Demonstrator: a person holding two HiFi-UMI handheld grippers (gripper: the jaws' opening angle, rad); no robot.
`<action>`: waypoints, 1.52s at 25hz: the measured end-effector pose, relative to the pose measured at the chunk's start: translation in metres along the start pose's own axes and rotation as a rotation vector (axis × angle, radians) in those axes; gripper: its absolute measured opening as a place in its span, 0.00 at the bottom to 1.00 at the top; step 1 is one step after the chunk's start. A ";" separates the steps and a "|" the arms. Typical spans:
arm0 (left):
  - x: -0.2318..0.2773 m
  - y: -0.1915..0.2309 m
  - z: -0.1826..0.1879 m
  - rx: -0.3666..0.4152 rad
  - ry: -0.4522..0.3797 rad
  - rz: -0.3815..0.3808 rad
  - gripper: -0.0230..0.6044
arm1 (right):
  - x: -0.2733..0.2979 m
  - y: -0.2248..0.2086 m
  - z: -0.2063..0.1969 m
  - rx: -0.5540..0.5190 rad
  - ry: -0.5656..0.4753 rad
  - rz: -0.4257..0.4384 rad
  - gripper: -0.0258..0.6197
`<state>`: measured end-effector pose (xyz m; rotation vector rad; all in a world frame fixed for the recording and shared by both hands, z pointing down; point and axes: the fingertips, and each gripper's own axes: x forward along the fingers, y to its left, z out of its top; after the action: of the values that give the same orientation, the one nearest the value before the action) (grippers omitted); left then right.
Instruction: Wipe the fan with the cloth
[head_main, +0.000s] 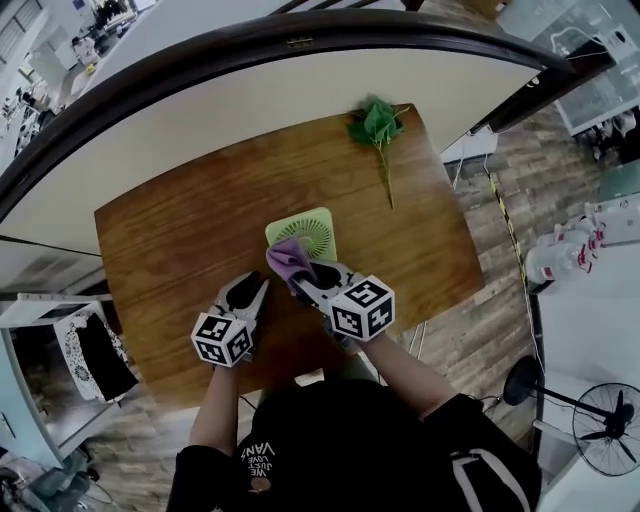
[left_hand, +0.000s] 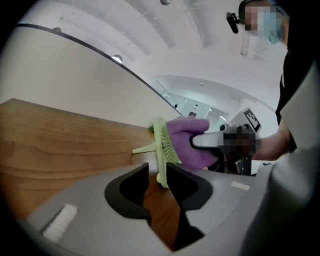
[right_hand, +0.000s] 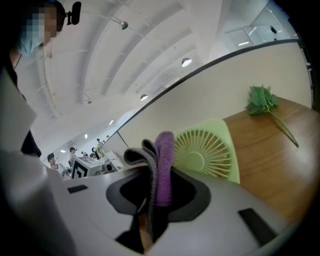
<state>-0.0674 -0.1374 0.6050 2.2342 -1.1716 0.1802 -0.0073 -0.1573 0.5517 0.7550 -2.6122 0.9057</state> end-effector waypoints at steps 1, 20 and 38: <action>-0.002 0.001 0.000 -0.001 -0.004 0.008 0.22 | 0.005 0.002 -0.003 -0.006 0.012 0.009 0.19; -0.003 -0.015 0.011 -0.021 -0.059 0.008 0.06 | -0.017 -0.051 -0.012 0.021 0.070 -0.073 0.20; 0.004 -0.023 0.013 -0.017 -0.046 -0.022 0.06 | -0.083 -0.132 -0.016 0.162 -0.004 -0.359 0.19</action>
<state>-0.0488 -0.1378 0.5861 2.2456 -1.1682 0.1105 0.1363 -0.2038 0.5951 1.2192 -2.3153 1.0085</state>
